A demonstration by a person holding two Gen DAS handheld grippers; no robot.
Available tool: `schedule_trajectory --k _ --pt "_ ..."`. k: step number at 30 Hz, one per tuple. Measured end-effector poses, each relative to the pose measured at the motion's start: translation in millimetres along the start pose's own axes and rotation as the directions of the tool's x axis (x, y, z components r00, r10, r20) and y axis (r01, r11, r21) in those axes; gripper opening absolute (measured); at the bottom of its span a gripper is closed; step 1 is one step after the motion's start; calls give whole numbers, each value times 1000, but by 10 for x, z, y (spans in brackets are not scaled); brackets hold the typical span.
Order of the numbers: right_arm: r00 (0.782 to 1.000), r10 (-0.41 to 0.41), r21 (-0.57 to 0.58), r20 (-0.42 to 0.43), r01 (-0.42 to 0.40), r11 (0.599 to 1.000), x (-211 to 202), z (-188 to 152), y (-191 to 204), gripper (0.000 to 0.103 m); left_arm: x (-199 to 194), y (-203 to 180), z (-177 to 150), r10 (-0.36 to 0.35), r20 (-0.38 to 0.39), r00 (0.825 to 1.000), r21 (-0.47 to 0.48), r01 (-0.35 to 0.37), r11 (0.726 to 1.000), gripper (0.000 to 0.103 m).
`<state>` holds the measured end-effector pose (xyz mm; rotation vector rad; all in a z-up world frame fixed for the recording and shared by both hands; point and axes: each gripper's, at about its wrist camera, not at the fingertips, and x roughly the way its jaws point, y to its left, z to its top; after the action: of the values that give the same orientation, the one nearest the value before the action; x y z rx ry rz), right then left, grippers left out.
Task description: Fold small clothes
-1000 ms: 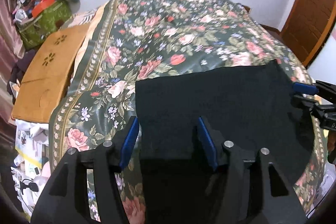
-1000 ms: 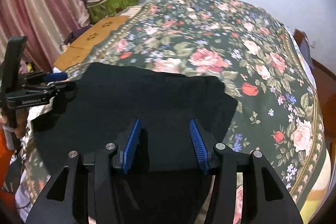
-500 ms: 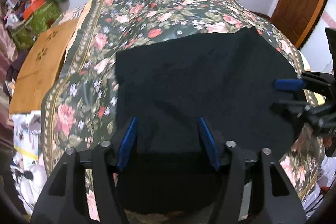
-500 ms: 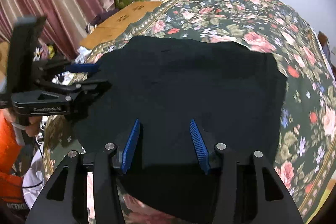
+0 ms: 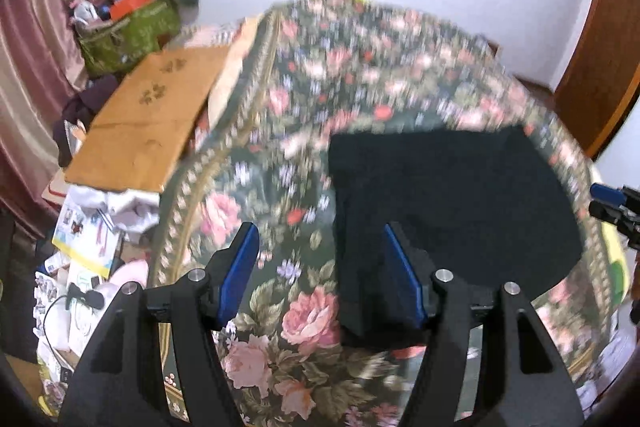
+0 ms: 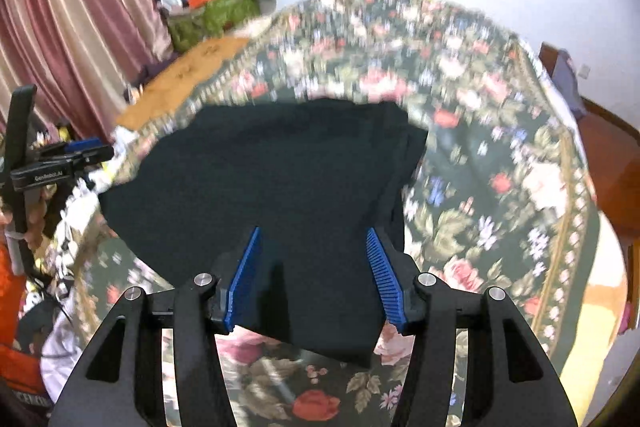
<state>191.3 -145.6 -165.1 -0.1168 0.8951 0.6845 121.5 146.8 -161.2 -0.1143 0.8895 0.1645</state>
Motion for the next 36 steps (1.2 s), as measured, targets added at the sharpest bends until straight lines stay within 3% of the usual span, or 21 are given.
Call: schedule_trajectory --k 4,6,10,13,16,20,23,25,27,29,31,36 --pt "990 -21 -26 136 25 999 -411 142 190 50 -507 -166 136 -31 136 990 8 30 1000 63" --pt "979 -22 -42 205 31 999 -634 197 318 50 -777 -280 184 -55 209 976 19 52 998 63" --pt "944 -17 -72 329 44 996 -1028 275 552 52 -1361 -517 209 -133 343 930 47 124 991 63" --pt "905 -14 -88 426 57 994 -1349 248 749 52 -1683 -648 172 -167 416 894 67 153 986 63" --pt "869 -9 -91 495 62 994 -1568 187 879 53 -2017 -755 52 -185 488 853 84 165 983 63" --pt "829 -7 -81 560 64 995 -1802 42 1009 59 -2295 -857 -131 -178 542 821 103 145 984 64" --pt "815 -19 -77 579 77 994 -1880 -50 1091 66 -2406 -916 -269 -170 560 811 112 129 985 69" --pt "807 -32 -71 589 91 993 -1895 -105 1126 83 -2441 -932 -341 -173 566 806 113 132 985 72" --pt "799 -49 -69 599 112 991 -1893 -151 1157 88 -2477 -953 -412 -164 574 803 112 121 986 77" --pt "801 -63 -67 595 128 990 -1860 -163 1172 91 -2498 -964 -458 -164 575 801 110 123 986 90" --pt "801 -69 -61 594 131 990 -1861 -196 1188 97 -2531 -958 -510 -170 577 799 104 134 985 94" --pt "794 -94 -40 601 147 988 -1884 -246 1187 102 -2526 -984 -534 -159 579 800 100 123 987 98"
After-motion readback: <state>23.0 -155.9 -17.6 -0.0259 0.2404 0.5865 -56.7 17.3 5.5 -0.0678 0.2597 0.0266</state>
